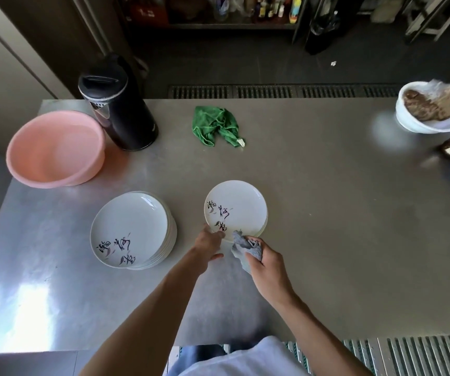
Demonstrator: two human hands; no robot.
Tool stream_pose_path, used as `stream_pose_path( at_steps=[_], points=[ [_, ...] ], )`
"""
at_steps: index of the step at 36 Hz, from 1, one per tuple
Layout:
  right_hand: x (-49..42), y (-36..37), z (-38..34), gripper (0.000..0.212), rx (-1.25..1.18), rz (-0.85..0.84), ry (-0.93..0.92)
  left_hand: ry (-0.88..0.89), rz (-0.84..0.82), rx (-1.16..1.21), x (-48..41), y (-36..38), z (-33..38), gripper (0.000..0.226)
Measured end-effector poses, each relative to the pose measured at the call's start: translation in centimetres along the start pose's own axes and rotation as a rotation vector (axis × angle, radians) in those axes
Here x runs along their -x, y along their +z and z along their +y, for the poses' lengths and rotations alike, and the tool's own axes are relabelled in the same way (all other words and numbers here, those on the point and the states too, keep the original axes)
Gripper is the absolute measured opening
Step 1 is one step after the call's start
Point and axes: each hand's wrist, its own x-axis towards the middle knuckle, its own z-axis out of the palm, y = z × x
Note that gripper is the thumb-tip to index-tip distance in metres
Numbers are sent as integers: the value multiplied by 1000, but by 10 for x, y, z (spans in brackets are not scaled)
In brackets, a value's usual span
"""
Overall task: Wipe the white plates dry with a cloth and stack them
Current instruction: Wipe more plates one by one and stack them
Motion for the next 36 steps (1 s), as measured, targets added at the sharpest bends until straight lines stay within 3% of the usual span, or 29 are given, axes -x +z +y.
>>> stream_pose_path(
  at_steps=[4,7,10,12,16,19,21,24,30,36],
  points=[
    [-1,11,-10,18,-124,11,101,97,2,-17,7,-19,3,50],
    [-3,26,-22,22,-235,-36,162,195,20,5,21,-48,8,65],
    [-4,45,-42,26,-281,-83,141,266,58,34,40,-83,11,64],
    [-7,61,-54,30,-301,-118,128,292,77,136,52,-108,9,50],
    [-16,95,-71,20,-236,-145,120,372,333,182,71,-161,-7,27],
    [-21,117,-83,18,-207,-141,96,389,602,75,82,-197,-23,30],
    [-23,129,-89,17,-203,-148,92,347,673,12,84,-216,-31,42],
    [-21,141,-99,17,-176,-140,146,274,603,20,82,-230,-36,49],
    [-20,154,-99,16,-112,-120,158,249,467,227,79,-231,-38,23],
    [-18,155,-106,21,-101,-70,149,239,387,326,74,-237,-39,22]
  ],
)
